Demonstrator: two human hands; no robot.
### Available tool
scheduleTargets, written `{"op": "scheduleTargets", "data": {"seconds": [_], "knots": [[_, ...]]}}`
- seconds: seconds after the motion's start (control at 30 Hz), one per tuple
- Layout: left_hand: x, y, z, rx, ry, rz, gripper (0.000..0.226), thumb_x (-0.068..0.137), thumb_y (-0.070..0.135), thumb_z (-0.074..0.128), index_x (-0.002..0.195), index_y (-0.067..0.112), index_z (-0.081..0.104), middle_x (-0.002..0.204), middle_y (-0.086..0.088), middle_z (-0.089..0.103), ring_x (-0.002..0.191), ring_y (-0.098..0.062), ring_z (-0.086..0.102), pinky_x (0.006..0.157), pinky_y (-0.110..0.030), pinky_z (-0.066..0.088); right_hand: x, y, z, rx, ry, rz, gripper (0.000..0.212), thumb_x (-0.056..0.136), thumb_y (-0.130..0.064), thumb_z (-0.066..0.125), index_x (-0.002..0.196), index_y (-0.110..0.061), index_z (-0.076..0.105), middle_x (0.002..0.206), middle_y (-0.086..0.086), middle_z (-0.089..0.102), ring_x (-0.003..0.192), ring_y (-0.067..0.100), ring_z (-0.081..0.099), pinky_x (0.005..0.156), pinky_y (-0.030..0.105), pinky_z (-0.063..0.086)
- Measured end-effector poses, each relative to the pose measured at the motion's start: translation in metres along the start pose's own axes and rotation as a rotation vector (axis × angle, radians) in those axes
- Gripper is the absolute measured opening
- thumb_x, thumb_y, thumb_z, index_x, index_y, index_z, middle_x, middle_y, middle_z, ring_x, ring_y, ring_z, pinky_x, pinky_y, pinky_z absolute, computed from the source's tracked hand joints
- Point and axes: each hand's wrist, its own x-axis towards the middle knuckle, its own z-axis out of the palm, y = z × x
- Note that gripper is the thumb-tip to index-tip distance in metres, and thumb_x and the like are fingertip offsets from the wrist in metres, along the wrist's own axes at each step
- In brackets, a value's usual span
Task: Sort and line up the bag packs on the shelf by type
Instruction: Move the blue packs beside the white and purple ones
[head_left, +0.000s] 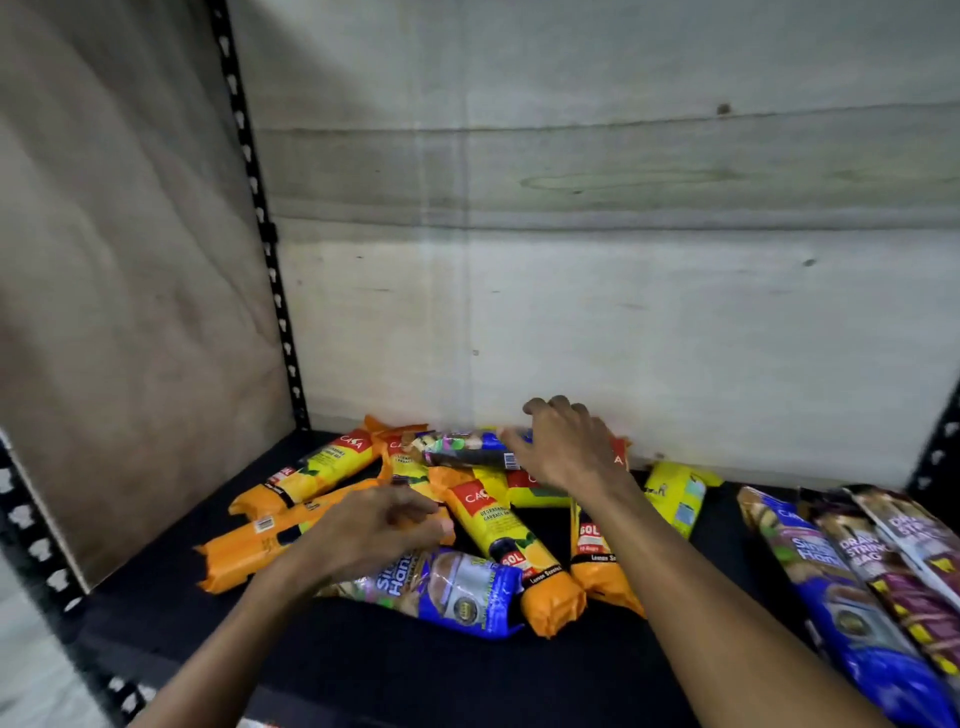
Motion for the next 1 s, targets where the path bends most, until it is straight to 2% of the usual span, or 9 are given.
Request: {"op": "scheduleTargets", "data": {"seconds": [0.1, 0.17, 0.27, 0.43, 0.53, 0.63, 0.7, 0.8, 1.0], "knots": [[-0.009, -0.014, -0.004, -0.057, -0.159, 0.008, 0.048, 0.065, 0.07, 0.069, 0.108, 0.049, 0.064, 0.112, 0.024, 0.061, 0.1, 0.001, 0.062, 0.079, -0.018, 0.055, 0.017, -0.012, 0.015, -0.024, -0.104, -0.04, 0.065, 0.094, -0.064, 0.039, 0.139, -0.02, 0.051, 0.14, 0.012, 0.053, 0.129, 0.035, 0.048, 0.102, 0.047, 0.042], [-0.012, -0.023, -0.007, -0.06, -0.204, 0.019, 0.059, 0.061, 0.066, 0.078, 0.116, 0.048, 0.063, 0.115, 0.02, 0.06, 0.102, -0.001, 0.062, 0.086, -0.024, 0.057, 0.025, -0.018, 0.023, -0.042, -0.153, -0.05, 0.063, 0.094, -0.066, 0.036, 0.136, -0.023, 0.054, 0.137, 0.01, 0.057, 0.126, 0.034, 0.051, 0.101, 0.046, 0.041], [-0.014, -0.025, -0.011, -0.016, -0.25, 0.062, 0.069, 0.063, 0.055, 0.084, 0.126, 0.046, 0.057, 0.117, 0.022, 0.057, 0.102, 0.004, 0.059, 0.089, -0.018, 0.054, 0.032, -0.024, 0.032, -0.085, -0.174, -0.057, 0.057, 0.094, -0.064, 0.038, 0.13, -0.024, 0.058, 0.13, 0.01, 0.062, 0.121, 0.034, 0.053, 0.098, 0.046, 0.04], [-0.017, -0.02, -0.014, 0.075, -0.233, 0.089, 0.062, 0.067, 0.052, 0.082, 0.12, 0.053, 0.051, 0.111, 0.031, 0.048, 0.103, 0.011, 0.05, 0.081, -0.006, 0.045, 0.041, -0.027, 0.024, -0.111, -0.257, -0.041, 0.053, 0.093, -0.058, 0.052, 0.134, -0.025, 0.051, 0.133, 0.011, 0.058, 0.124, 0.035, 0.046, 0.095, 0.046, 0.037], [-0.018, -0.024, -0.01, 0.264, -0.155, 0.1, 0.071, 0.064, 0.073, 0.07, 0.128, 0.056, 0.045, 0.126, 0.034, 0.039, 0.122, 0.009, 0.031, 0.103, -0.019, 0.025, 0.044, -0.031, 0.021, -0.153, -0.289, -0.057, 0.06, 0.091, -0.058, 0.056, 0.14, -0.025, 0.045, 0.139, 0.011, 0.054, 0.129, 0.036, 0.041, 0.099, 0.048, 0.035], [-0.024, -0.023, -0.001, 0.292, -0.037, -0.019, 0.096, 0.053, 0.095, 0.044, 0.138, 0.051, 0.04, 0.139, 0.016, 0.034, 0.131, -0.01, 0.031, 0.11, -0.038, 0.033, 0.045, -0.032, 0.022, -0.178, -0.273, -0.065, 0.063, 0.088, -0.061, 0.058, 0.136, -0.023, 0.049, 0.136, 0.011, 0.055, 0.127, 0.036, 0.041, 0.099, 0.047, 0.034], [-0.031, -0.015, 0.008, 0.253, 0.073, -0.156, 0.105, 0.053, 0.098, 0.032, 0.142, 0.044, 0.038, 0.14, 0.006, 0.034, 0.126, -0.017, 0.045, 0.099, -0.037, 0.049, 0.044, -0.032, 0.021, -0.18, -0.253, -0.07, 0.065, 0.084, -0.063, 0.06, 0.133, -0.021, 0.053, 0.133, 0.012, 0.054, 0.125, 0.036, 0.043, 0.099, 0.047, 0.033], [-0.035, 0.0, 0.022, 0.226, 0.157, -0.34, 0.093, 0.072, 0.085, 0.039, 0.147, 0.032, 0.031, 0.144, -0.003, 0.026, 0.12, -0.026, 0.056, 0.088, -0.037, 0.054, 0.039, -0.035, 0.021, -0.152, -0.238, -0.08, 0.069, 0.08, -0.061, 0.067, 0.132, -0.019, 0.053, 0.132, 0.013, 0.047, 0.122, 0.036, 0.049, 0.101, 0.047, 0.036], [-0.035, 0.007, 0.035, 0.033, 0.263, -0.527, 0.1, 0.075, 0.078, 0.05, 0.151, 0.02, 0.019, 0.156, -0.011, 0.003, 0.131, -0.039, 0.045, 0.098, -0.046, 0.046, 0.024, -0.04, 0.029, -0.052, -0.138, -0.082, 0.071, 0.078, -0.055, 0.072, 0.133, -0.016, 0.05, 0.129, 0.012, 0.043, 0.111, 0.036, 0.059, 0.077, 0.038, 0.045]]}}
